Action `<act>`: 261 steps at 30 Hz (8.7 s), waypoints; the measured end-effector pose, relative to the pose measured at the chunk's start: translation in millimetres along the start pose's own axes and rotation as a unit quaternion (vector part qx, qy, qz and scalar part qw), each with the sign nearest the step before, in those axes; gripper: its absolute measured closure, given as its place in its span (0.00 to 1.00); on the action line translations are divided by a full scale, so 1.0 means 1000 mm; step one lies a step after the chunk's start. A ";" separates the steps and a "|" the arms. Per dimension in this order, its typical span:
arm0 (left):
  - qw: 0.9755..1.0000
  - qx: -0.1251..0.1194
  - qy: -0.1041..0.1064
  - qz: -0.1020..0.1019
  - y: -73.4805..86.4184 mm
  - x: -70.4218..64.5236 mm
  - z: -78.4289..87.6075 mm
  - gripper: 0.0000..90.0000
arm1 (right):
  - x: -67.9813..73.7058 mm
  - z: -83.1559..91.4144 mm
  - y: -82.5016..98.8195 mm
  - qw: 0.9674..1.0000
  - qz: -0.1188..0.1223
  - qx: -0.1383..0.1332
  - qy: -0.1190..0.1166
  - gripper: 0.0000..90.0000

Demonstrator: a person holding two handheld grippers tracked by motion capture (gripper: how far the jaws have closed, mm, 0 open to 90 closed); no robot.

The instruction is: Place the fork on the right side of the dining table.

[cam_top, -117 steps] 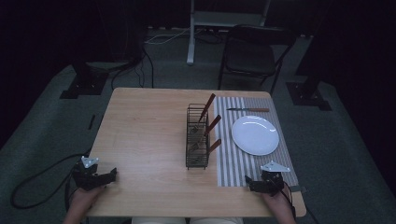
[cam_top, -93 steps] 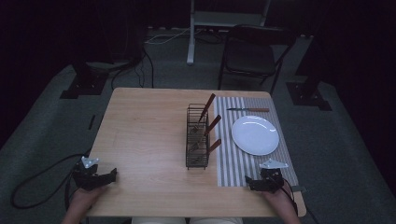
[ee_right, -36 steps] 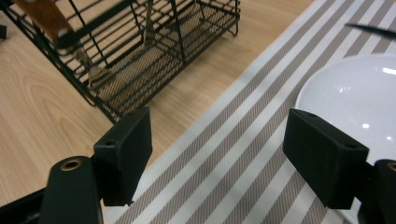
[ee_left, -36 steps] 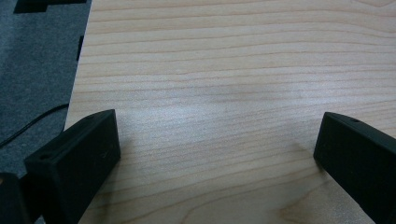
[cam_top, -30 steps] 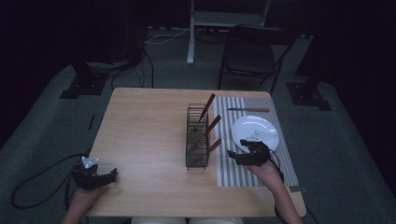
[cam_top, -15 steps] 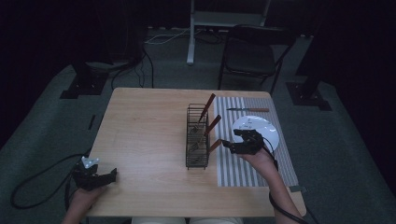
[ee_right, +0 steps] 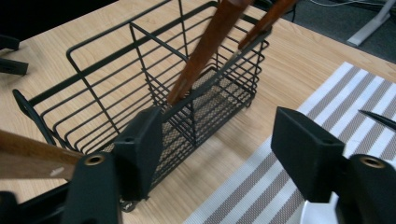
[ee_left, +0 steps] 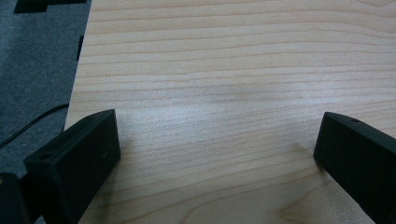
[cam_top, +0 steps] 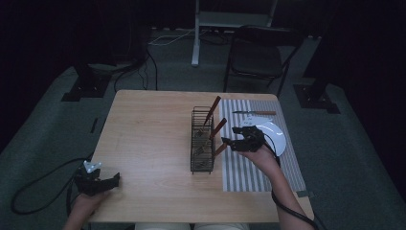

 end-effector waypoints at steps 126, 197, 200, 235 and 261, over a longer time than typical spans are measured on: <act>1.000 -0.002 0.000 0.001 0.000 0.000 0.000 0.01 | -0.039 0.114 0.012 0.992 -0.081 -0.085 0.047 0.90; 1.000 0.000 0.000 0.000 0.000 0.000 0.000 0.01 | -0.100 0.077 0.191 0.970 -0.237 0.007 0.062 0.58; 1.000 0.000 0.000 0.000 0.000 0.000 0.000 0.01 | -0.103 0.076 0.198 0.969 -0.239 0.013 0.059 0.57; 1.000 0.000 0.000 0.001 0.000 0.000 0.000 0.01 | -0.088 0.079 0.229 0.938 -0.242 0.056 0.241 0.18; 1.000 -0.001 0.000 0.001 0.000 0.000 0.000 0.01 | -0.079 0.076 0.229 0.913 -0.211 0.079 0.340 0.15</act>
Point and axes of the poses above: each handheld gripper's, and its own axes: z roughly backward along the jaws, y roughly out of its underside, x roughly to its left, the point moved 9 cm from there along -z, roughly forward along the jaws, and after that the axes turned 14 degrees about y, right-handed, at the moved point
